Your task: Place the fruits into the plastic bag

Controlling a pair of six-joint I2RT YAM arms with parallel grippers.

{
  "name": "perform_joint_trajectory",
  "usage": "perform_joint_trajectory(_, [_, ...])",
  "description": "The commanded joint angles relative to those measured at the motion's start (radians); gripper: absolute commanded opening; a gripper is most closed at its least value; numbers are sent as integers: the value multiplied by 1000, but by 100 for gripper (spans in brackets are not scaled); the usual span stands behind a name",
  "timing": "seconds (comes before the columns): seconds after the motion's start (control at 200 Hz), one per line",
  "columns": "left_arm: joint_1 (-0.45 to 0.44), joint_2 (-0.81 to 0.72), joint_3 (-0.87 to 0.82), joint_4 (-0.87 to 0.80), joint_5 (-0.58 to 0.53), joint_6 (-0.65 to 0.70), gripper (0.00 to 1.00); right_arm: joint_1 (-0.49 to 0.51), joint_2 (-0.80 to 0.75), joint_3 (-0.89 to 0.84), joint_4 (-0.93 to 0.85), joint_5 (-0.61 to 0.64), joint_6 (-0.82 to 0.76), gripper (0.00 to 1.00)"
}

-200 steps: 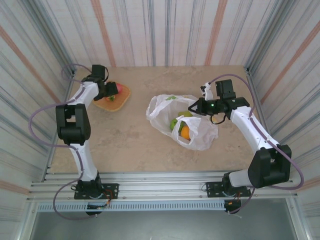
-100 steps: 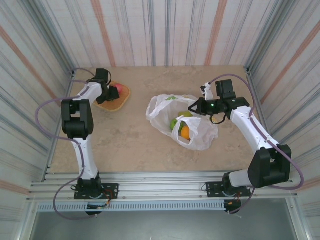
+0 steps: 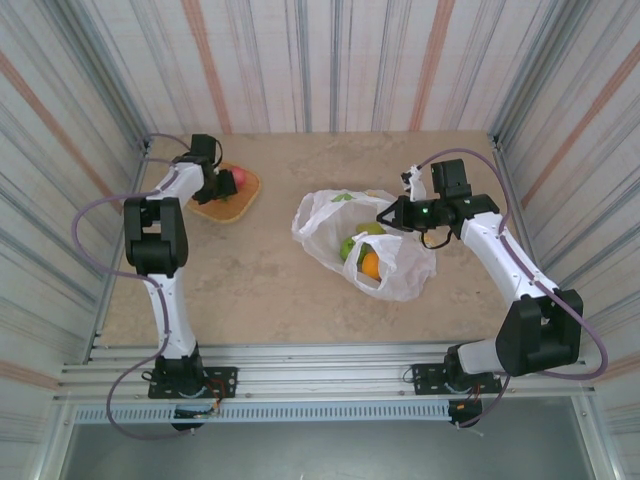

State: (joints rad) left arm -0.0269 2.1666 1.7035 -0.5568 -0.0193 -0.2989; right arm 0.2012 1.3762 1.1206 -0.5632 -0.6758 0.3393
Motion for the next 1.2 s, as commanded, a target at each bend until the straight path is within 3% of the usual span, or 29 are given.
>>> perform_joint_trajectory(0.0, [11, 21, 25, -16, 12, 15, 70, -8, -13, -2, -24, -8, 4, 0])
perform_joint_trajectory(0.356, [12, -65, -69, 19, 19, -13, 63, -7, -30, -10, -23, -3, 10, 0])
perform_joint_trajectory(0.616, [14, -347, -315, 143, 109, -103, 62, -3, -28, -10, -13, -4, 18, 0])
perform_joint_trajectory(0.827, [0, -624, -530, 286, 312, -203, 60, -3, -29, -18, -2, 6, 21, 0])
perform_joint_trajectory(0.977, [-105, -787, -573, 302, 369, -202, 60, -4, -24, -21, 28, 4, 37, 0])
perform_joint_trajectory(1.192, [-380, -869, -547, 318, 383, -136, 58, -4, -16, -24, 63, -5, 65, 0])
